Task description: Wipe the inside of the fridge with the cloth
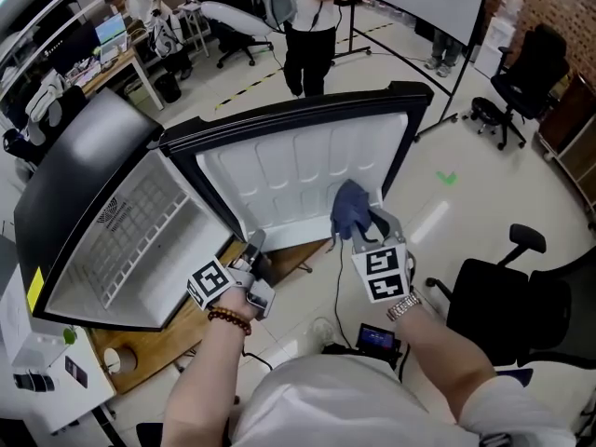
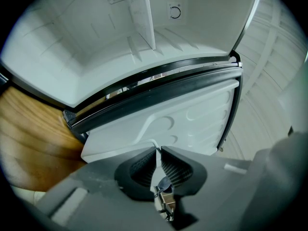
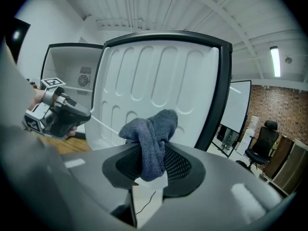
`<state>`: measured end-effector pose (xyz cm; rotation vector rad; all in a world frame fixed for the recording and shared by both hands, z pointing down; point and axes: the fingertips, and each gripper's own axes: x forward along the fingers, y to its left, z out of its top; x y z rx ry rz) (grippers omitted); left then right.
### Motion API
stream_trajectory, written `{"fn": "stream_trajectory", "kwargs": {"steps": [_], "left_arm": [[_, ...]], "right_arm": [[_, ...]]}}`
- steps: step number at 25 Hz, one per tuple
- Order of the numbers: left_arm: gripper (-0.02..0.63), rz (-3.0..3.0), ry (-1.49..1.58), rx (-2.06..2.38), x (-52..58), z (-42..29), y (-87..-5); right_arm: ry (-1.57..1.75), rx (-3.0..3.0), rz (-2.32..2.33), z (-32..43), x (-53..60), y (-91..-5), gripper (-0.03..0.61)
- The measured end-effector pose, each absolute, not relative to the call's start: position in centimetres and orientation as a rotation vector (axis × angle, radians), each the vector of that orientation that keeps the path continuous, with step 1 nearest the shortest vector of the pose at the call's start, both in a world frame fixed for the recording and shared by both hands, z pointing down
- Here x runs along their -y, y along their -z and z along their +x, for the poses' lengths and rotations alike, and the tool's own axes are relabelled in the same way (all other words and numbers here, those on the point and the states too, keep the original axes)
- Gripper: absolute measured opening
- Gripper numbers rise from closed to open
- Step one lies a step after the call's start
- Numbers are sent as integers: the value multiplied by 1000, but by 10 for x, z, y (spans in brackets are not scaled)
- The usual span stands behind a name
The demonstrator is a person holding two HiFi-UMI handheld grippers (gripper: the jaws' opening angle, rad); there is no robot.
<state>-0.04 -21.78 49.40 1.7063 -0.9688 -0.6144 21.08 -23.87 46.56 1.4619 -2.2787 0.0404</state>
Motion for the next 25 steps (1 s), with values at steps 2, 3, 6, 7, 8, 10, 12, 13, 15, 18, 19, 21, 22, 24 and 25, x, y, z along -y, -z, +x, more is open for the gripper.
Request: {"fn": "stream_trajectory", "kwargs": {"steps": [2,3,6,7,8,10,12,13,15,18,19,21,22,24,25], "left_arm": [[35,1702,608,974,217,-1,-495],[35,1707,615,965,218,0,-493],[35,1725,635,940,219,4,-488],[35,1718,626,953,218,2,-490],[35,1707,612,973,218,0,-494],[35,1697,600,992,217,-3,-498],[35,1703,610,983,217,-1,-496],[35,1705,615,979,217,-1,-495],[35,1700,613,989,218,-1,-496],[35,1695,612,990,215,-1,-496],[35,1689,607,995,213,-1,-497],[35,1688,608,988,209,0,-498],[35,1694,612,977,207,2,-498],[35,1691,604,972,202,3,-502],[35,1680,589,979,199,3,-506]], "right_arm": [[-44,2259,1484,221,240,-467,110],[-45,2250,1495,226,240,-468,110],[-44,2225,1523,239,243,-469,110],[-43,2216,1533,244,244,-469,110],[-44,2207,1543,249,244,-469,110],[-48,2189,1565,259,246,-470,110],[-53,2174,1584,268,248,-470,110],[-57,2170,1590,272,249,-471,110],[-59,2168,1597,276,251,-470,110],[-52,2176,1602,275,249,-465,110],[-49,2184,1602,274,246,-462,110],[-39,2207,1601,270,241,-454,110],[-33,2220,1598,267,237,-450,110],[-20,2246,1590,261,230,-441,110],[-14,2261,1585,256,226,-437,110]]}}
